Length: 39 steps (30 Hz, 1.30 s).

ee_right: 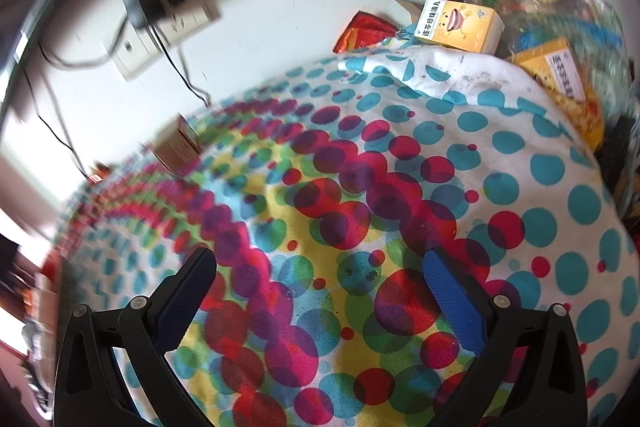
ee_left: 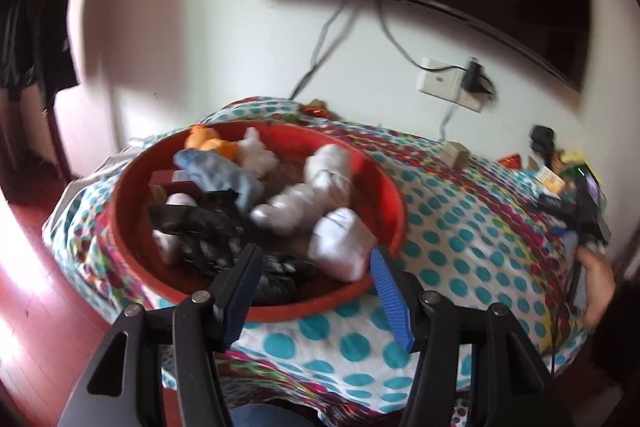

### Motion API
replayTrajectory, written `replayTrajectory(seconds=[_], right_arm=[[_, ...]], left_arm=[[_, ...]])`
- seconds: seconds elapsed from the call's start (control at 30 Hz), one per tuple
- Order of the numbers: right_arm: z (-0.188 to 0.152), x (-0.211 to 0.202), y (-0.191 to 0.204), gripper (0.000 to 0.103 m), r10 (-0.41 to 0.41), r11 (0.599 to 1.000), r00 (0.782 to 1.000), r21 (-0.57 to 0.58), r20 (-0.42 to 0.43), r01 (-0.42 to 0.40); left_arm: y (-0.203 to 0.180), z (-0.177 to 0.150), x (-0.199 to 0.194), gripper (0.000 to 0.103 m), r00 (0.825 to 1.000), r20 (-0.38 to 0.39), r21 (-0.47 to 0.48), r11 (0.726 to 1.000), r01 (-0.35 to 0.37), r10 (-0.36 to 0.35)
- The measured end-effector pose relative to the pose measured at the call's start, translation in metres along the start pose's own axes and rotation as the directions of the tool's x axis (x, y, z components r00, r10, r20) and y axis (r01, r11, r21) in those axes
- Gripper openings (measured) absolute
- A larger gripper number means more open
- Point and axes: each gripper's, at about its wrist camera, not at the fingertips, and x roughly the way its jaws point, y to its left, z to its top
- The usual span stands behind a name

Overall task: Organize objects
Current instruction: 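Grasp the MARUBI cardboard box on the bed with the right gripper, then carry the MARUBI box into the red tray and release it with the right gripper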

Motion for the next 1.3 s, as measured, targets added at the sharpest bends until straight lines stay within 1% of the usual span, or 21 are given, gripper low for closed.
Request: replayTrajectory(seconds=[0.07, 0.1, 0.17, 0.23, 0.37, 0.43, 0.5, 0.57, 0.63, 0.7, 0.73, 0.77, 0.8, 0.83, 0.87, 0.9, 1.1, 1.3], right_arm=[[0.004, 0.002, 0.012, 0.103, -0.017, 0.999, 1.000, -0.031, 0.003, 0.017], [0.008, 0.003, 0.019, 0.103, -0.012, 0.999, 1.000, -0.033, 0.010, 0.012], [0.018, 0.006, 0.036, 0.103, 0.010, 0.999, 1.000, -0.037, 0.017, -0.009], [0.029, 0.013, 0.060, 0.103, 0.011, 0.997, 1.000, -0.075, 0.023, -0.009], [0.053, 0.038, 0.115, 0.103, -0.001, 0.982, 1.000, -0.190, 0.026, 0.006], [0.060, 0.050, 0.132, 0.103, -0.010, 0.974, 1.000, -0.224, 0.025, 0.015], [0.066, 0.065, 0.146, 0.103, -0.019, 0.969, 1.000, -0.246, 0.019, 0.023], [0.072, 0.077, 0.154, 0.103, -0.019, 0.966, 1.000, -0.257, 0.014, 0.022], [0.076, 0.088, 0.160, 0.101, -0.018, 0.964, 1.000, -0.265, 0.005, 0.019], [0.081, 0.095, 0.165, 0.100, -0.025, 0.962, 1.000, -0.272, 0.011, 0.027], [0.083, 0.099, 0.166, 0.095, -0.025, 0.962, 1.000, -0.272, 0.009, 0.026], [0.085, 0.103, 0.167, 0.086, -0.023, 0.963, 1.000, -0.267, -0.001, 0.022], [0.086, 0.108, 0.167, 0.080, -0.022, 0.964, 1.000, -0.264, -0.012, 0.018], [0.087, 0.111, 0.168, 0.063, -0.023, 0.965, 1.000, -0.260, -0.021, 0.017], [0.088, 0.114, 0.168, 0.044, -0.013, 0.967, 0.999, -0.254, -0.032, 0.005], [0.088, 0.115, 0.169, 0.045, -0.013, 0.967, 0.999, -0.254, -0.030, 0.005], [0.083, 0.098, 0.182, 0.045, -0.006, 0.953, 1.000, -0.304, 0.002, 0.007], [0.072, 0.063, 0.195, 0.045, -0.052, 0.930, 0.996, -0.359, 0.068, 0.073]], left_arm=[[-0.012, -0.004, 0.001, 0.058, 1.000, 0.007, 0.059, 0.998, 0.022, -0.022], [-0.014, -0.006, 0.002, 0.058, 0.999, 0.014, 0.067, 0.997, 0.034, -0.035], [-0.013, -0.008, 0.004, 0.058, 0.999, 0.018, 0.058, 0.998, 0.035, -0.037], [-0.012, -0.010, 0.006, 0.058, 0.998, 0.001, 0.046, 0.997, 0.063, -0.063], [-0.011, -0.011, 0.010, 0.058, 0.999, -0.010, 0.059, 0.997, 0.047, -0.046], [-0.010, -0.012, 0.012, 0.058, 0.999, -0.021, 0.056, 0.997, 0.049, -0.048], [-0.011, -0.013, 0.014, 0.058, 0.998, -0.033, 0.056, 0.997, 0.056, -0.054], [-0.013, -0.015, 0.015, 0.058, 0.998, -0.039, 0.064, 0.996, 0.060, -0.058], [-0.015, -0.017, 0.020, 0.058, 0.995, -0.060, 0.070, 0.994, 0.087, -0.083], [-0.017, -0.019, 0.023, 0.058, 0.994, -0.075, 0.079, 0.993, 0.089, -0.083], [-0.018, -0.021, 0.025, 0.058, 0.993, -0.081, 0.081, 0.993, 0.090, -0.083], [-0.019, -0.021, 0.025, 0.058, 0.994, -0.077, 0.089, 0.992, 0.086, -0.080], [-0.019, -0.021, 0.025, 0.058, 0.994, -0.078, 0.092, 0.992, 0.086, -0.079], [-0.019, -0.021, 0.025, 0.058, 0.994, -0.077, 0.091, 0.992, 0.085, -0.079], [-0.018, -0.021, 0.025, 0.058, 0.994, -0.078, 0.086, 0.993, 0.084, -0.078], [-0.017, -0.020, 0.025, 0.058, 0.994, -0.078, 0.082, 0.993, 0.084, -0.078], [-0.015, -0.015, 0.018, 0.058, 0.997, -0.041, 0.065, 0.996, 0.069, -0.066], [-0.021, -0.017, 0.013, 0.058, 0.997, -0.046, 0.071, 0.995, 0.067, -0.064]])
